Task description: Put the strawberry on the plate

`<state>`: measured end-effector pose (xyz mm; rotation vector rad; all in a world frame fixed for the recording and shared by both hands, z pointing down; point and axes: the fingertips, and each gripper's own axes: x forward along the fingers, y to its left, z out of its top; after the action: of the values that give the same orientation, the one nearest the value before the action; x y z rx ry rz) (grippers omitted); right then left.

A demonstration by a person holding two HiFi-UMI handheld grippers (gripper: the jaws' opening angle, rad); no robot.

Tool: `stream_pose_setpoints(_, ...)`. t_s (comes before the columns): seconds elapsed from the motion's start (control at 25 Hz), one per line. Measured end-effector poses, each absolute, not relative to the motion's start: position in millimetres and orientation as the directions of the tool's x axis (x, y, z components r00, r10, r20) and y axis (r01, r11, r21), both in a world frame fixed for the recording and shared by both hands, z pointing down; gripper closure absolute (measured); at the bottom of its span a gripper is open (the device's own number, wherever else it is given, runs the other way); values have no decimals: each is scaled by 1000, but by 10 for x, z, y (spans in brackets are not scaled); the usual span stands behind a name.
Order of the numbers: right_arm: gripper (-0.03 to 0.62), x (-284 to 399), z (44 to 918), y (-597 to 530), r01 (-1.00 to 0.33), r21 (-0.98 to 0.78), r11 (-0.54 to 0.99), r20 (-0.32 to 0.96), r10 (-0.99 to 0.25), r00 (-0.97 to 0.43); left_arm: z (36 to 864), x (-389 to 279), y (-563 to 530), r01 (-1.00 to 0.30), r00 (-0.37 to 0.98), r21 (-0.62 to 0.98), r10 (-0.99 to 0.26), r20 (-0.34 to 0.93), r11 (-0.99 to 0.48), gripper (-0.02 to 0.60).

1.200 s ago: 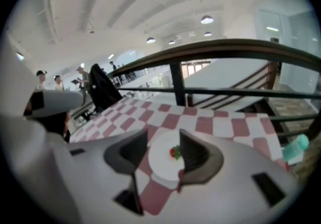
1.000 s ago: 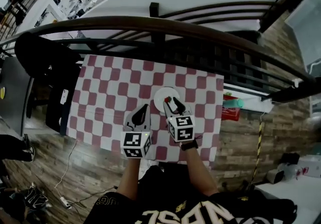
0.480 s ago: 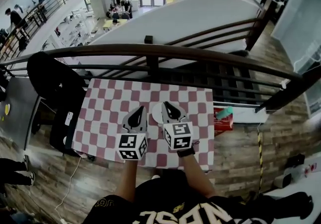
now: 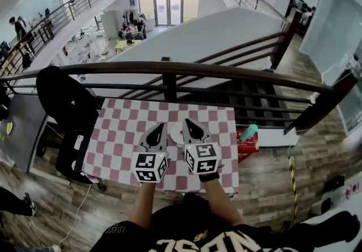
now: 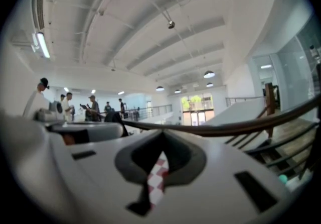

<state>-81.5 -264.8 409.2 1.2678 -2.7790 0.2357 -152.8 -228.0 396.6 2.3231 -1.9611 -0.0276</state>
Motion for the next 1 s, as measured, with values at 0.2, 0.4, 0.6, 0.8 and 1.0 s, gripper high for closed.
stream_pose_setpoints(0.2, 577, -829, 4046, -2535, -755, -77, 652, 122, -745, -656, 3900, -1521, -2212, -982, 173, 82, -984, 31, -170, 573)
stream_pose_setpoints(0.4, 577, -824, 4001, -2530, -757, -54, 651, 113, -750, -652, 3875, -1518, -2206, -984, 169, 57, -986, 18, -167, 572)
stream_pose_setpoints(0.6, 577, -814, 3951, -2577, -763, -44, 644, 106, -757, -645, 3822, -1579, -2243, -987, 154, 51, -988, 2, -153, 572)
stream_pose_setpoints(0.8, 577, -841, 3974, -2651, -765, -44, 642, 106, -759, -643, 3857, -1609, -2313, -986, 157, 50, -988, 5, -157, 573)
stream_pose_setpoints(1.0, 577, -879, 4016, -2753, -761, -42, 647, 116, -754, -647, 3900, -1620, -2422, -986, 159, 55, -987, 14, -158, 572)
